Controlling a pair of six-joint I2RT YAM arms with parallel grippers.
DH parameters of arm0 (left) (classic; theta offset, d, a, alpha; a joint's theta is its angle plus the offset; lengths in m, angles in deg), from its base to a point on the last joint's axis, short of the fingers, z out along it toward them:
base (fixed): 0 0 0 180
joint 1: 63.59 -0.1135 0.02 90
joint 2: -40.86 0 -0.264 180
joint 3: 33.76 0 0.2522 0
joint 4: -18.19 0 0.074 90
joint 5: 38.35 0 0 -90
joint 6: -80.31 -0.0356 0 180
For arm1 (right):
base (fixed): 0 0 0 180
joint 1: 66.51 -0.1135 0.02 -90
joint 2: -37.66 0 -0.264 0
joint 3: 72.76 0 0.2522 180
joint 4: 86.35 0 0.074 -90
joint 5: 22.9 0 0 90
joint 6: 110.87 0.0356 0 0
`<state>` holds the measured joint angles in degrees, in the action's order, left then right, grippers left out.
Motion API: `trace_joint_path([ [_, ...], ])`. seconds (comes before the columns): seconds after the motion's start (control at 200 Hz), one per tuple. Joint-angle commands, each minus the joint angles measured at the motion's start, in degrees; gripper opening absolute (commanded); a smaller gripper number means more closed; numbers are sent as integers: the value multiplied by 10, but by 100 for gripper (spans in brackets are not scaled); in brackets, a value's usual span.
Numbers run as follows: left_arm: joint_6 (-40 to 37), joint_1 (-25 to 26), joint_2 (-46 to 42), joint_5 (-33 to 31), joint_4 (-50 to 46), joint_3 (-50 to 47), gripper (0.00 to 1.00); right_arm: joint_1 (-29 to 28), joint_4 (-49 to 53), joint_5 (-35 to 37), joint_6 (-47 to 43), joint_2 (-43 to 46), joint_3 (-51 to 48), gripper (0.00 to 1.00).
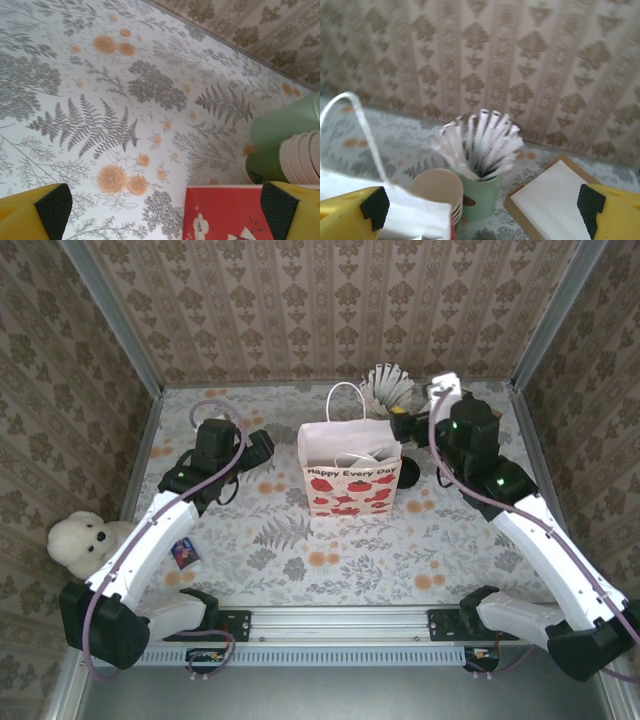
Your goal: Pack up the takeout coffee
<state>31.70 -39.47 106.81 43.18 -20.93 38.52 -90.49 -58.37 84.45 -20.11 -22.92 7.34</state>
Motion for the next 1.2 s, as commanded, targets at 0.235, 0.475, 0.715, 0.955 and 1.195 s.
trace_joint_path([
  [0.235, -233, -64, -43, -196, 65, -85, 100, 118, -204, 224, 210, 112, -295, 100],
  [0.475, -388, -157, -100, -94, 254, -241, 100, 210, -210, 162, 268, 71, -370, 100],
  [0.715, -368, -240, -34, 6, 435, -335, 100, 235, -297, 92, 200, -56, -374, 100],
  [0.955, -418, -247, 120, 107, 605, -334, 100, 248, -436, -22, 108, -128, -404, 100],
  [1.195, -443, -256, 203, 160, 729, -354, 100, 250, -477, -66, 86, -130, -418, 100],
])
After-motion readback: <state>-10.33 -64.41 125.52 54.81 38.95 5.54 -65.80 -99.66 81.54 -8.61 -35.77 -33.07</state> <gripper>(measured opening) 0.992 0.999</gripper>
